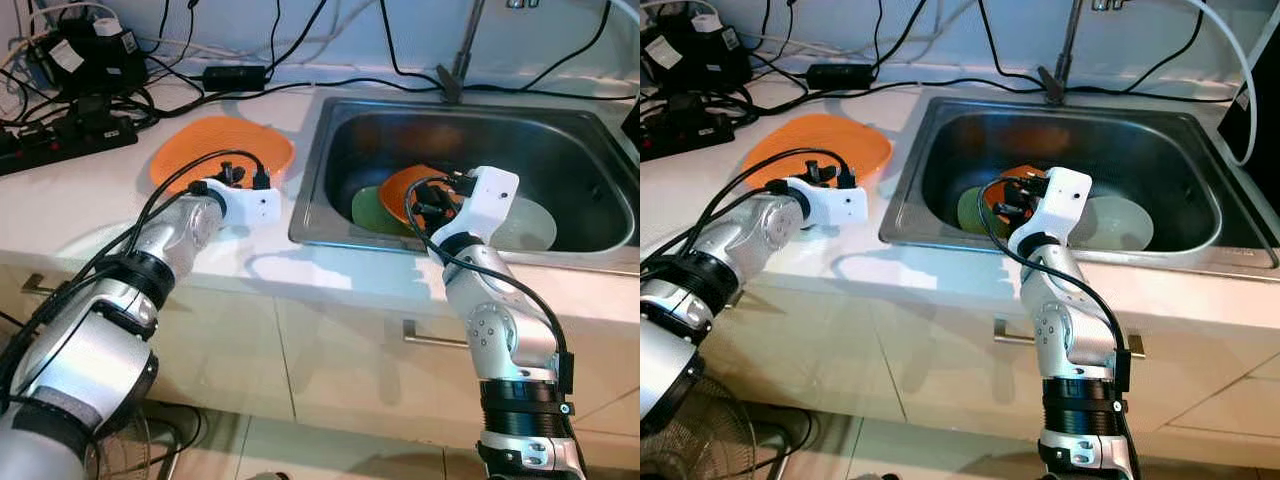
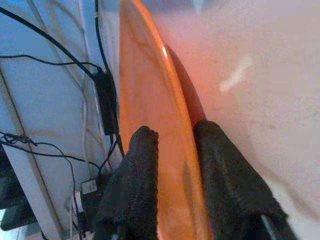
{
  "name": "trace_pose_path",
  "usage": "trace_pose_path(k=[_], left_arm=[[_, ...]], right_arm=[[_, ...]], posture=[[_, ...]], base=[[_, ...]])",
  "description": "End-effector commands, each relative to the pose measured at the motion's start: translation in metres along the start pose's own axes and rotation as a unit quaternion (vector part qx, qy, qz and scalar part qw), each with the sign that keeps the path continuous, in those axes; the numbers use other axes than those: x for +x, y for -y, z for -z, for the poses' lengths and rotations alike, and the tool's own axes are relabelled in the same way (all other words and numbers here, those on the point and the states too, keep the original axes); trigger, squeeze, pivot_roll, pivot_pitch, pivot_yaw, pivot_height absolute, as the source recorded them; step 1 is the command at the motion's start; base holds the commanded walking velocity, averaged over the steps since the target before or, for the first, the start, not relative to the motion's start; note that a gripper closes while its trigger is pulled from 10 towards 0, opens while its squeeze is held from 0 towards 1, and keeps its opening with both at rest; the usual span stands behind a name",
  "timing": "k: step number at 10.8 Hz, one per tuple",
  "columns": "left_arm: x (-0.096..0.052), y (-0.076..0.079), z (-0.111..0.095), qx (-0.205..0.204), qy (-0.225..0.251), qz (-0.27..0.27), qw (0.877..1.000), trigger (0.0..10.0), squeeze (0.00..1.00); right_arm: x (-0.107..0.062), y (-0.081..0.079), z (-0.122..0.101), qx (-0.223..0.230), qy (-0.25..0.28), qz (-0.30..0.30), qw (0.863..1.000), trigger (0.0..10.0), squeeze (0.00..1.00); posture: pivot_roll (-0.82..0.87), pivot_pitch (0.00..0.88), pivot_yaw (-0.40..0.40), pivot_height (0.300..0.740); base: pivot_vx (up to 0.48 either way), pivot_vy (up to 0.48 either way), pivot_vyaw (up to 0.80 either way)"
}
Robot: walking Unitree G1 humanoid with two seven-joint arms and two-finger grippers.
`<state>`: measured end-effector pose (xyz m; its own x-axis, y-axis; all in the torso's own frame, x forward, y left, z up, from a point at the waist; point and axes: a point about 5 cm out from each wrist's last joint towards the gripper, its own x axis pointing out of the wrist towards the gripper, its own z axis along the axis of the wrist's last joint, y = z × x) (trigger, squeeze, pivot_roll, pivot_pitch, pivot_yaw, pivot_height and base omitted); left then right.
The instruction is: Kitchen organization
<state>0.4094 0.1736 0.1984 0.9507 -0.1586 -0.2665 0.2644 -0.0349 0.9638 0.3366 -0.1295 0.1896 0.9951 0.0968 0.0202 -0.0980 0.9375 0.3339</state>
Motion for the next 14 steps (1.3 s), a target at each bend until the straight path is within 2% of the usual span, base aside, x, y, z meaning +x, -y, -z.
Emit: trace_pose_path(k=[1,5,6,8,9,10,12,14], left_arm=[[0.001,0.013,0.0,0.004,-0.001,0.026,1.0,0.0,0.0],[0.002,0.006,-0.002,0.016,0.002,0.003,1.0,0.0,0.0],[0.001,-0.002,-0.004,0.027,0.007,-0.024,0.999,0.0,0.0],[0.0,-0.006,-0.008,0.029,0.021,-0.052,0.998,0.0,0.0],[-0.001,-0.01,-0.014,0.022,0.035,-0.097,0.994,5.5,0.0],[-0.003,-0.012,-0.016,0.018,0.041,-0.113,0.993,10.0,0.0],[-0.011,-0.023,-0.033,-0.004,0.078,-0.182,0.98,10.0,0.0],[-0.019,-0.023,-0.05,-0.024,0.12,-0.231,0.965,10.0,0.0]], right_arm=[[-0.001,-0.002,-0.003,0.002,0.003,-0.001,1.0,10.0,0.0],[0.004,-0.001,-0.004,0.002,0.005,0.0,1.0,10.0,0.0],[0.007,-0.002,-0.006,0.004,0.01,-0.002,1.0,10.0,0.0],[0.012,-0.005,-0.008,0.006,0.016,-0.005,1.0,10.0,0.0],[0.016,-0.005,-0.009,0.007,0.019,-0.007,1.0,10.0,0.0],[0.018,-0.005,-0.01,0.007,0.021,-0.007,1.0,10.0,0.0],[0.029,-0.007,-0.015,0.009,0.033,-0.013,0.999,10.0,0.0],[0.037,-0.013,-0.018,0.011,0.04,-0.023,0.999,10.0,0.0]], posture=[[0.07,0.163,0.034,0.74],[0.08,0.15,0.035,0.74],[0.08,0.137,0.036,0.74],[0.1,0.114,0.037,0.74],[0.1,0.089,0.035,0.74],[0.11,0.074,0.034,0.74],[0.13,0.014,0.024,0.74],[0.14,0.0,0.019,0.74]], base=[[0.0,0.0,0.0],[0.0,0.0,0.0],[0.0,0.0,0.0],[0.0,0.0,0.0],[0.0,0.0,0.0],[0.0,0.0,0.0],[0.0,0.0,0.0],[0.0,0.0,0.0]])
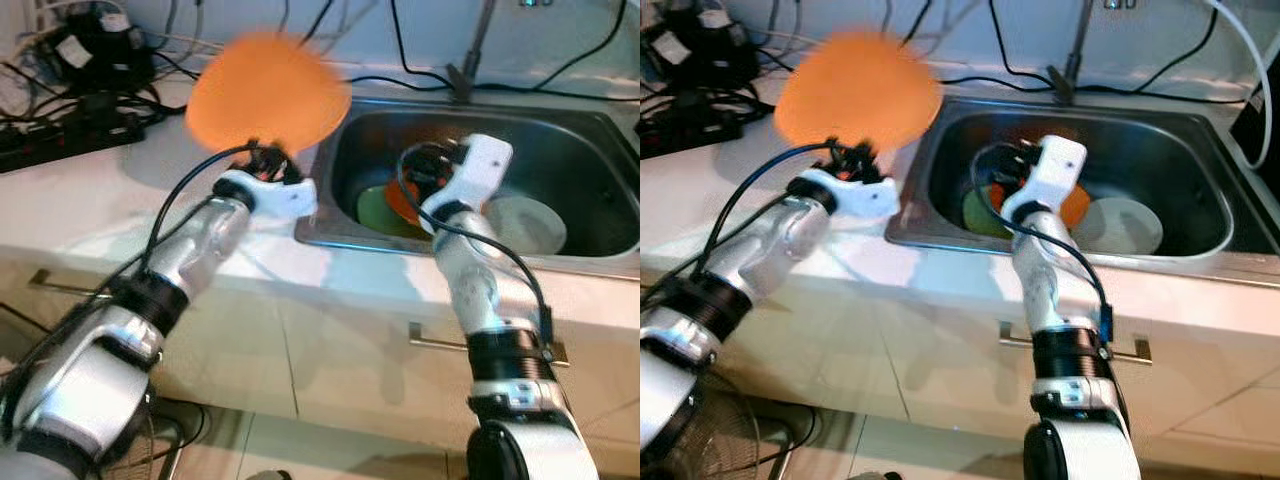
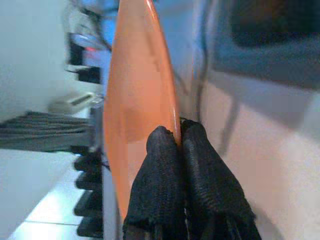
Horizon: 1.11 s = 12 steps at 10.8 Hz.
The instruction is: Kitchen organization
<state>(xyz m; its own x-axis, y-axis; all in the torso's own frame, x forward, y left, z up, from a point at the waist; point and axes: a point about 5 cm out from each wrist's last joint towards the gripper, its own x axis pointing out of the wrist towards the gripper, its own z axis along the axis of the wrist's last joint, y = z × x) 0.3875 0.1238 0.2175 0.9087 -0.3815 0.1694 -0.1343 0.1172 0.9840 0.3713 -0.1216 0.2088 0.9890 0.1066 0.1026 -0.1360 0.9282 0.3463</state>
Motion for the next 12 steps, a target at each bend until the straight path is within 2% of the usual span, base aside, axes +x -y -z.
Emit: trace_pose_path(k=[1,4,8,10,12], left_arm=[[-0.004,-0.002,-0.005,-0.018,0.009,-0.035,0.999,10.0,0.0],[-0.013,0.006,-0.011,-0.047,0.0,-0.054,0.997,10.0,0.0],[-0.013,0.009,-0.026,-0.07,0.014,-0.071,0.995,10.0,0.0],[-0.014,0.019,-0.034,-0.078,0.025,-0.057,0.995,10.0,0.0],[-0.015,0.025,-0.037,-0.085,0.024,-0.051,0.995,10.0,0.0]], right_arm=[[0.004,-0.004,-0.003,0.005,0.008,-0.009,1.0,10.0,0.0],[0.011,-0.003,-0.008,0.009,0.022,-0.009,1.0,10.0,0.0],[0.017,-0.009,-0.012,0.017,0.035,-0.024,0.999,10.0,0.0],[0.019,-0.008,-0.016,0.037,0.042,-0.026,0.998,10.0,0.0],[0.02,-0.007,-0.032,0.071,0.056,-0.039,0.995,10.0,0.0]], posture=[[0.14,0.0,0.016,0.74],[0.15,0.0,0.016,0.74],[0.14,0.0,0.021,0.74],[0.13,0.0,0.021,0.74],[0.13,0.0,0.017,0.74]], base=[[0.0,0.0,0.0],[0.0,0.0,0.0],[0.0,0.0,0.0],[0.0,0.0,0.0],[0.0,0.0,0.0]])
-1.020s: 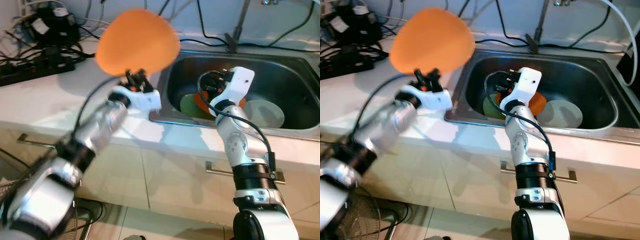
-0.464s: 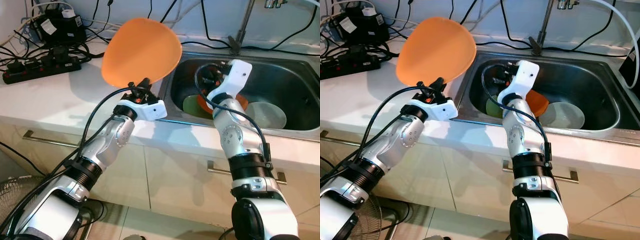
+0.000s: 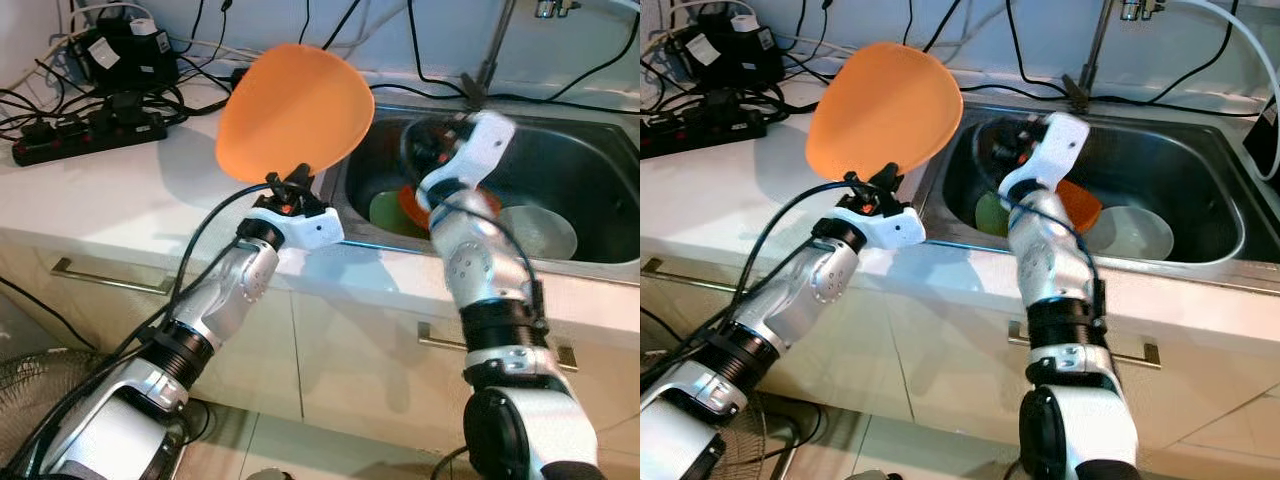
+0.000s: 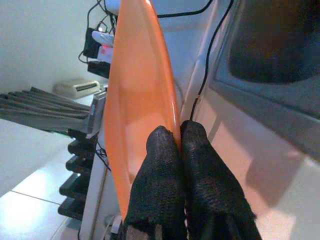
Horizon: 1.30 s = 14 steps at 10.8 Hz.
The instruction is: Kitchen organization
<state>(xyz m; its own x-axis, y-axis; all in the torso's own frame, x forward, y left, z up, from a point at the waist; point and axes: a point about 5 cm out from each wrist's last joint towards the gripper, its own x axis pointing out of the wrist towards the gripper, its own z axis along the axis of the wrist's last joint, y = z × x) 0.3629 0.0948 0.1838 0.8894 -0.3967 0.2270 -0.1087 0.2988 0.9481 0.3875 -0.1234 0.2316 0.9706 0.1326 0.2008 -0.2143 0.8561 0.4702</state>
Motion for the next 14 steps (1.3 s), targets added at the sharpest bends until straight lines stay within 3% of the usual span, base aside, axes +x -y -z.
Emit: trace_pose_path(k=[1,2,3,8,12,13,14], left_arm=[[0.001,-0.005,-0.004,0.002,0.012,-0.02,1.0,10.0,0.0],[0.001,-0.003,-0.004,0.002,0.012,-0.016,1.0,10.0,0.0],[0.0,-0.001,-0.004,0.002,0.013,-0.01,1.0,10.0,0.0],[-0.001,0.004,-0.01,0.006,0.032,0.011,0.999,10.0,0.0],[-0.001,0.006,-0.016,0.004,0.05,0.017,0.999,10.0,0.0],[-0.001,0.004,-0.019,0.002,0.056,0.009,0.998,10.0,0.0],[-0.001,0.002,-0.021,-0.001,0.061,0.004,0.998,10.0,0.0]], right_arm=[[0.001,-0.004,-0.013,0.018,0.016,-0.018,1.0,10.0,0.0],[0.001,-0.003,-0.014,0.037,0.012,-0.024,0.999,10.0,0.56],[-0.001,-0.003,-0.013,0.055,0.003,-0.039,0.998,10.0,1.0],[-0.01,-0.022,-0.003,0.09,-0.041,-0.13,0.987,10.0,1.0],[-0.013,-0.02,0.003,0.087,-0.054,-0.128,0.986,10.0,1.0],[-0.013,-0.019,0.005,0.084,-0.059,-0.119,0.988,10.0,0.0],[-0.013,-0.018,0.007,0.084,-0.063,-0.115,0.988,10.0,0.0]], posture=[[0.12,0.0,0.017,0.74],[0.12,0.0,0.017,0.74],[0.12,0.0,0.017,0.74],[0.12,0.0,0.023,0.74],[0.13,0.0,0.025,0.74],[0.13,0.0,0.026,0.74],[0.13,0.0,0.028,0.74]], base=[[0.0,0.0,0.0],[0.0,0.0,0.0],[0.0,0.0,0.0],[0.0,0.0,0.0],[0.0,0.0,0.0],[0.0,0.0,0.0],[0.0,0.0,0.0]])
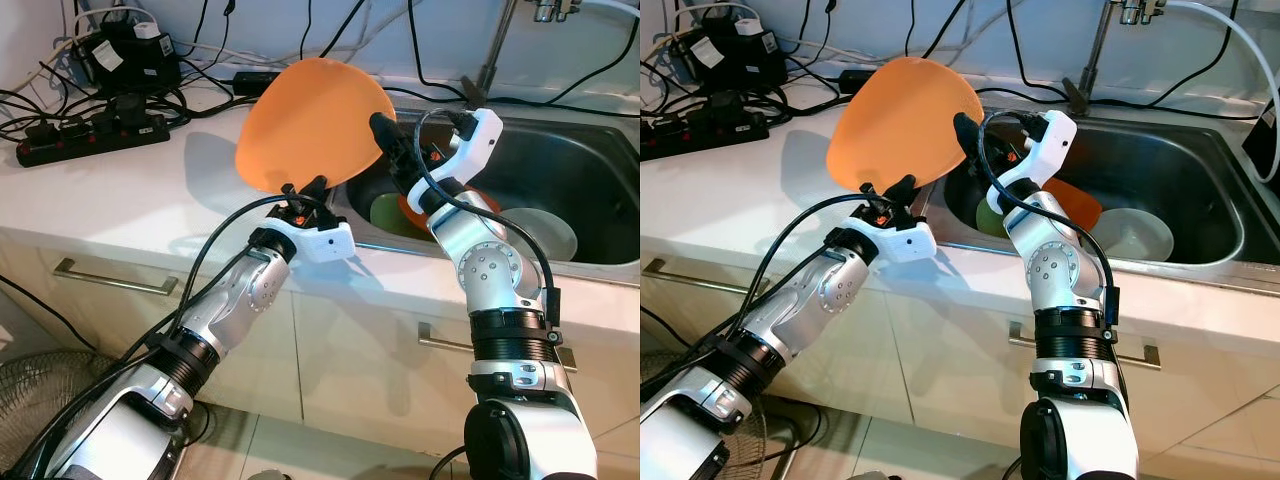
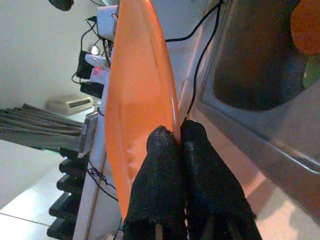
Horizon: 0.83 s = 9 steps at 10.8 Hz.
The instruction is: Kitchen organization
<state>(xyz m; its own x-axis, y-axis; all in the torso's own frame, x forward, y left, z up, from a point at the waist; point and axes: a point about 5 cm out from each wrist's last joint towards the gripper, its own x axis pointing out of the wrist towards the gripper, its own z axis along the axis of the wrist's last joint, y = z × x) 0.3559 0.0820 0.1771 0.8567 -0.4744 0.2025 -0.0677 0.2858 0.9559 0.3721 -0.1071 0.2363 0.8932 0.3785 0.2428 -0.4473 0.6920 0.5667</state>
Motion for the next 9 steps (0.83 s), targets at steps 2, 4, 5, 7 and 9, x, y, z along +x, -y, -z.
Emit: trace_pose_path(k=[2,4,5,7,9], left_arm=[[0.001,-0.0059,-0.0123,0.001,0.035,-0.012,0.999,10.0,0.0],[-0.0001,-0.0076,-0.0155,-0.001,0.043,-0.019,0.999,10.0,0.0],[-0.0005,-0.0083,-0.0176,-0.002,0.05,-0.022,0.999,10.0,0.0],[-0.0016,-0.0076,-0.0187,-0.001,0.053,-0.02,0.998,10.0,0.0],[-0.0027,-0.0076,-0.018,0.001,0.053,-0.017,0.998,10.0,0.0]], right_arm=[[-0.0009,0.0024,0.0078,-0.002,-0.018,0.01,1.0,10.0,0.0],[-0.0011,0.0028,0.0114,0.002,-0.021,0.015,1.0,10.0,0.0],[-0.0011,0.0032,0.0128,0.004,-0.023,0.017,1.0,10.0,0.0],[-0.0013,0.0033,0.0127,0.008,-0.019,0.018,1.0,6.9,0.0],[-0.0009,0.0042,0.0115,0.013,-0.013,0.026,0.999,0.0,0.0]], posture=[[0.14,0.0,0.025,0.74],[0.15,0.0,0.023,0.74],[0.15,0.0,0.023,0.74],[0.15,0.0,0.024,0.74],[0.15,0.0,0.024,0.74]], base=[[0.0,0.0,0.0],[0.0,0.0,0.0],[0.0,0.0,0.0],[0.0,0.0,0.0],[0.0,0.0,0.0]])
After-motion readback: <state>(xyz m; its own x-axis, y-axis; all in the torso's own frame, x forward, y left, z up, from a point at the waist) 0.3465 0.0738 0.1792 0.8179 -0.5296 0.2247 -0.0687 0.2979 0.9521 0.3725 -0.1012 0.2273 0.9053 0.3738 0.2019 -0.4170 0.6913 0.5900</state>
